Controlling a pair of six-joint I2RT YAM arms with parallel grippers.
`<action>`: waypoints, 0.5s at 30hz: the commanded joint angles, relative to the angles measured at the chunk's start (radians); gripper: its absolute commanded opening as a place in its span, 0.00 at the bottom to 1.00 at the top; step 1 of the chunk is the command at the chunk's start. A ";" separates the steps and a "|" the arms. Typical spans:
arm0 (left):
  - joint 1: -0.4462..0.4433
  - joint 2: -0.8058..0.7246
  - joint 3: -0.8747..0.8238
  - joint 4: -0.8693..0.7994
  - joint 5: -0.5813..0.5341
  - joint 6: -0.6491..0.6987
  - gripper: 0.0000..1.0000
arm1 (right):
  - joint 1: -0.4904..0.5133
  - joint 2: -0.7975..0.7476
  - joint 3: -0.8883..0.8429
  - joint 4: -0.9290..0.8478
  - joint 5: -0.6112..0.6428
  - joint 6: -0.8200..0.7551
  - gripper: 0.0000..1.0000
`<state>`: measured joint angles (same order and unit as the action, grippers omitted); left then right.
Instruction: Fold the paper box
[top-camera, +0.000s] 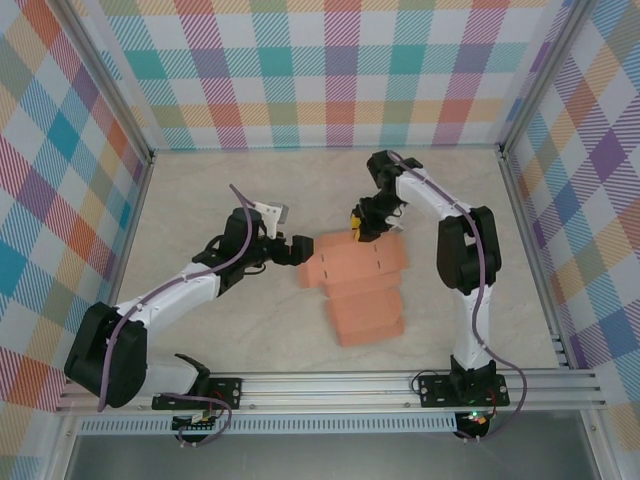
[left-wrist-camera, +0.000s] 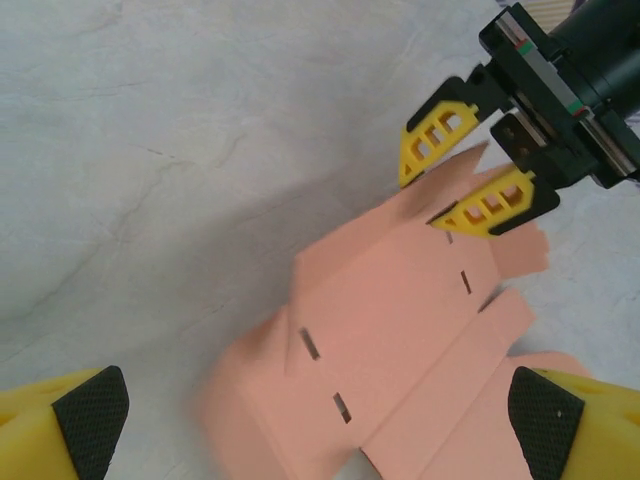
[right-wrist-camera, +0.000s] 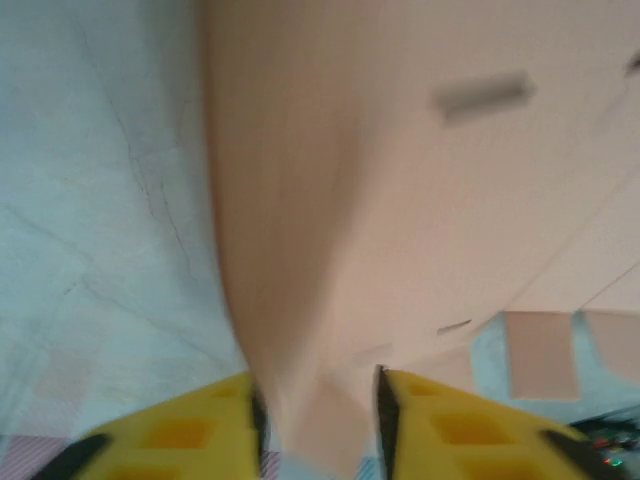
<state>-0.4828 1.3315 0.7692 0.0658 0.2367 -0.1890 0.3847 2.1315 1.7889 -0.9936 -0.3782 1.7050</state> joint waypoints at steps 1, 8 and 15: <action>0.002 0.026 -0.017 0.016 -0.070 0.013 1.00 | -0.017 -0.029 0.017 0.021 -0.055 0.002 0.59; 0.007 0.072 -0.064 0.033 -0.078 -0.064 1.00 | -0.095 -0.174 -0.098 -0.080 -0.001 -0.397 0.83; 0.006 0.171 -0.071 0.019 0.004 -0.181 0.98 | -0.139 -0.348 -0.322 0.007 0.389 -1.042 0.83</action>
<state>-0.4812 1.4822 0.7132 0.0673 0.2012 -0.3031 0.2390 1.8267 1.5318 -0.9943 -0.1787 1.0298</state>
